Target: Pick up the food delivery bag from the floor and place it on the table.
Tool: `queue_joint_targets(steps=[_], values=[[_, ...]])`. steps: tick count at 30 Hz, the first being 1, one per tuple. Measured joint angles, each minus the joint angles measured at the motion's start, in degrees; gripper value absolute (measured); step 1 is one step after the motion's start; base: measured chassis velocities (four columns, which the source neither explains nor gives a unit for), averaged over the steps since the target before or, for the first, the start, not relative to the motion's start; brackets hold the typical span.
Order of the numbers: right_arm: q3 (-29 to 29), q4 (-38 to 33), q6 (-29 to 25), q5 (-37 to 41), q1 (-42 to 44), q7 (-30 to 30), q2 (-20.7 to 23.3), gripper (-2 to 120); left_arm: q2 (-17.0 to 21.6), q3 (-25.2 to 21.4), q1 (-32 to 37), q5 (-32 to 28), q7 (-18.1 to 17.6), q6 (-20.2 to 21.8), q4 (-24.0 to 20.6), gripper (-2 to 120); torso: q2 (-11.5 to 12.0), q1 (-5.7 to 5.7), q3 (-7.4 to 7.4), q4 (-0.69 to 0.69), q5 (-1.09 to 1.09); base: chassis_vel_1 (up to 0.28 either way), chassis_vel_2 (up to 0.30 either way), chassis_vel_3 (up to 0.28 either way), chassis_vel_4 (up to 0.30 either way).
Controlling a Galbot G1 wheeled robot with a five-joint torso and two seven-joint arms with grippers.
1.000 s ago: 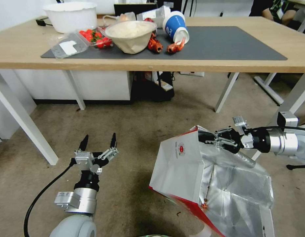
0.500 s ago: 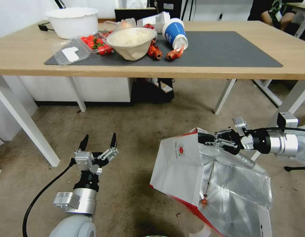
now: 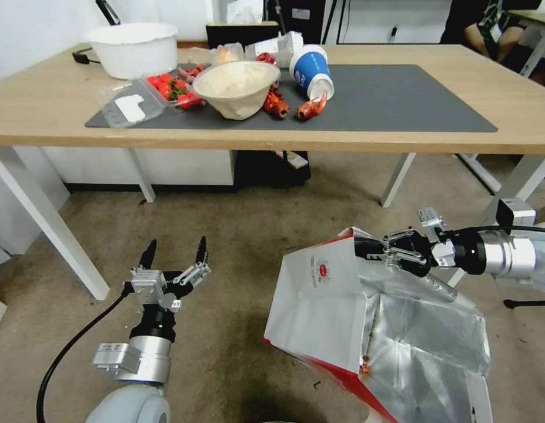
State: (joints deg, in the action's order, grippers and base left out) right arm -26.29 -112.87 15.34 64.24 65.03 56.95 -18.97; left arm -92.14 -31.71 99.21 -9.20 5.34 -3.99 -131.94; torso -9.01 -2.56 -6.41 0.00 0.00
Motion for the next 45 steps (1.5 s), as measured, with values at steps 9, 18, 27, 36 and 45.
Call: queue_joint_targets(steps=[9, 18, 27, 36, 45], values=[[-0.05, -0.33, 0.19, 0.50, -0.02, 0.20, 0.10, 0, 0.00, -0.06, 0.14, -0.04, -0.06, 0.10, -0.31, 100, -2.32, -0.50, -1.86, 0.00, 0.00, 0.000, 0.000, 0.000, 0.000], [-0.08, -0.30, 0.40, 0.61, -0.23, 0.97, 0.38, 0, 0.00, -0.04, 0.03, -0.11, -0.08, 0.28, -0.37, 100, -5.55, -1.33, -4.29, 0.00, 0.00, 0.000, 0.000, 0.000, 0.000], [-0.09, -0.18, 0.44, 0.69, -0.45, 1.04, 0.35, 0, 0.00, -0.16, -0.07, -0.23, -0.08, 0.46, -0.34, 100, -7.68, -1.99, -5.76, 0.00, 0.00, 0.000, 0.000, 0.000, 0.000], [0.02, -0.16, 0.44, 0.54, -0.37, 1.04, 0.08, 0, 0.00, -0.22, -0.16, -0.28, -0.07, 0.66, -0.37, 100, -9.82, -2.60, -7.30, 0.00, 0.00, 0.000, 0.000, 0.000, 0.000], [-0.05, -0.14, 0.44, 0.46, -0.36, 1.07, 0.21, 0, 0.00, -0.38, -0.05, -0.39, -0.04, 0.76, -0.51, 100, -11.95, -3.27, -8.75, 0.00, 0.00, 0.000, 0.000, 0.000, 0.000]])
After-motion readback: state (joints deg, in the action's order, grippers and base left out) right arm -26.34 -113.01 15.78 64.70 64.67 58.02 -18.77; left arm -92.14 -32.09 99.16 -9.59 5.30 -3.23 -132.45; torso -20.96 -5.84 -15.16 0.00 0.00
